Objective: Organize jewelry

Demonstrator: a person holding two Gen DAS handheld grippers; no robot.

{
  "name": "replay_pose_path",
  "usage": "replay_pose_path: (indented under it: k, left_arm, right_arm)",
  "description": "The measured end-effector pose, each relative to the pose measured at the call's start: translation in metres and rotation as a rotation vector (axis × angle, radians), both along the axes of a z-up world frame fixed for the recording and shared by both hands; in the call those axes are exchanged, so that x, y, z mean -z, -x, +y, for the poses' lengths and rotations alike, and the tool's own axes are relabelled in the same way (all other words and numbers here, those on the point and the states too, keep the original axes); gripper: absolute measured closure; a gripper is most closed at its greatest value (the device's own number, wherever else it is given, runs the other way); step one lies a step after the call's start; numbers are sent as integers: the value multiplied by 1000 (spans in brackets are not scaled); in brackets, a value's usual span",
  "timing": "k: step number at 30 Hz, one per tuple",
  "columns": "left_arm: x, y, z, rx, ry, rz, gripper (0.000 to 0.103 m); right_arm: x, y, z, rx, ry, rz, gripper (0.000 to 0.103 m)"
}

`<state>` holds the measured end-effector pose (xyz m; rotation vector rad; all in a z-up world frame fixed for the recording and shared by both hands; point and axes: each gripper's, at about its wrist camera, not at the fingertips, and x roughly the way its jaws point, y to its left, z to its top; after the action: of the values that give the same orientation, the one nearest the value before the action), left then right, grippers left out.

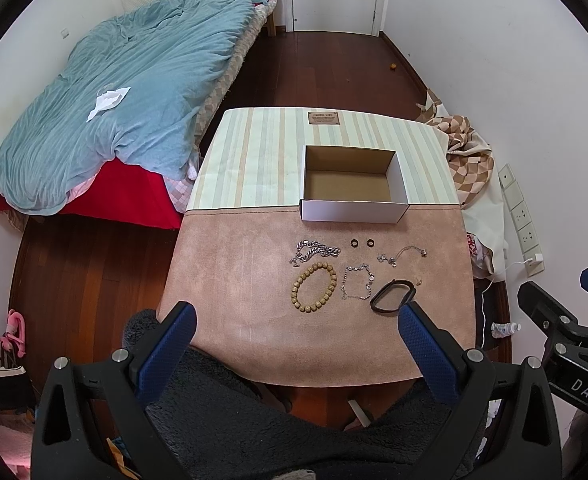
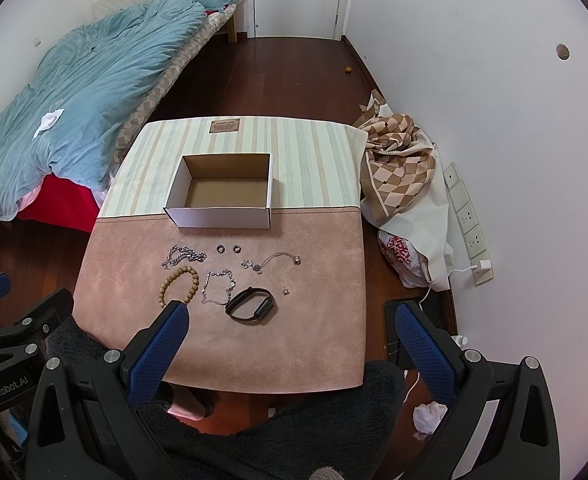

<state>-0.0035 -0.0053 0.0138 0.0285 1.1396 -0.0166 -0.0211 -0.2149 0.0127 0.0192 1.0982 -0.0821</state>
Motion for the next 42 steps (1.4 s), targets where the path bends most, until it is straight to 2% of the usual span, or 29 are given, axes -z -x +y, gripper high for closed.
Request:
replay_pose_path:
  k: [22, 28, 31, 34, 37, 39, 42]
  left_arm:
    - [-4, -2, -3, 4, 4, -6, 0]
    - [-2, -11, -2, -1, -11, -33, 0]
    - [6, -28, 1, -27, -59, -75, 0]
    - [23, -45, 10, -59, -96, -85, 0]
    - [52, -61, 19, -88, -131, -62, 0]
    - [78, -70, 24, -94, -158, -28, 0]
    - [116, -78, 29, -89, -191, 40, 0]
  right_arm:
    - [-5, 0, -2, 0, 10, -11, 0]
    - [-5, -2, -8, 33, -15, -67, 0]
    - [12, -12, -16, 78, -51, -68, 0]
    - [43, -25, -26, 119, -114, -49, 0]
    - [91, -42, -32, 160, -156, 29, 6]
    - [126, -53, -32, 185, -175, 99, 19]
    - [185, -66, -30, 216, -219, 216, 22]
